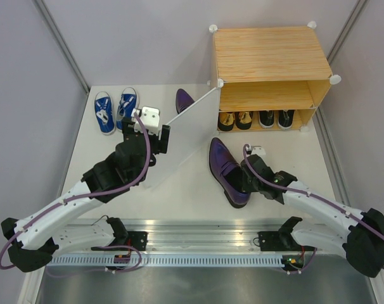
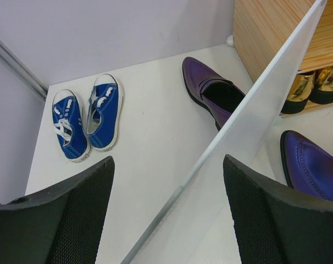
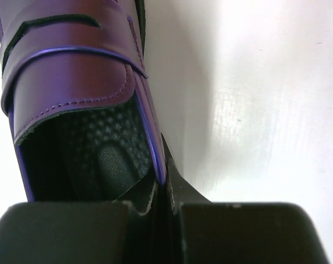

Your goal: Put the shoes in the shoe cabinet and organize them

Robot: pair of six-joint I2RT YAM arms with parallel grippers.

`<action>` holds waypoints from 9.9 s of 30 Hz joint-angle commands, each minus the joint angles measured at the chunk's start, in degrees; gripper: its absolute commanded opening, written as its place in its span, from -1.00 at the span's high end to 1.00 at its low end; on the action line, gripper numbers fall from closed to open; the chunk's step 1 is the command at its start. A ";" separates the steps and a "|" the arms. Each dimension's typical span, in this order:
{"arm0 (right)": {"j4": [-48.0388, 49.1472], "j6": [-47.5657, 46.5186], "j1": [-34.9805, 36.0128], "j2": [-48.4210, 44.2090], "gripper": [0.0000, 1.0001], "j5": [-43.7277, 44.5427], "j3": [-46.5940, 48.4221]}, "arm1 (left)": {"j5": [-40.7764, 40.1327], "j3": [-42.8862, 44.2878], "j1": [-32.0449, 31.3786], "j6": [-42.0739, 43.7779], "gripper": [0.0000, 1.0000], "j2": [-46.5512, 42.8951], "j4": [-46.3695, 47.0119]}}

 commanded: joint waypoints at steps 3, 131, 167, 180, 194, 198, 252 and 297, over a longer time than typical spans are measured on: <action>-3.40 1.75 0.05 -7.93 0.99 6.19 5.09 | -0.71 -0.13 -0.39 2.18 -0.66 -1.26 2.55; 32.37 -16.44 -24.91 22.46 -0.54 -18.42 28.20 | -2.73 -4.79 2.07 8.51 0.10 1.90 8.71; 33.07 -16.97 -24.74 34.95 -0.23 -20.52 41.74 | 0.87 -4.35 1.98 7.19 0.24 2.61 7.48; 39.39 -22.76 -22.28 35.56 -0.85 -15.78 37.09 | 1.49 -4.26 1.89 6.84 0.21 2.69 7.04; 47.13 -24.96 -19.46 41.09 -0.88 -3.22 35.68 | 1.92 -4.18 1.72 6.84 0.20 3.40 6.86; 48.01 -23.91 -19.46 41.98 -0.88 -3.82 35.41 | 2.19 -4.18 1.63 6.67 0.19 3.40 6.86; 48.90 -16.17 -18.94 42.07 -0.93 -7.79 34.80 | 4.03 -3.56 1.19 6.05 0.14 2.87 5.72; 32.19 -14.07 -19.02 2.08 -0.96 -10.15 7.73 | 76.34 8.39 0.66 0.07 -0.65 6.21 -12.12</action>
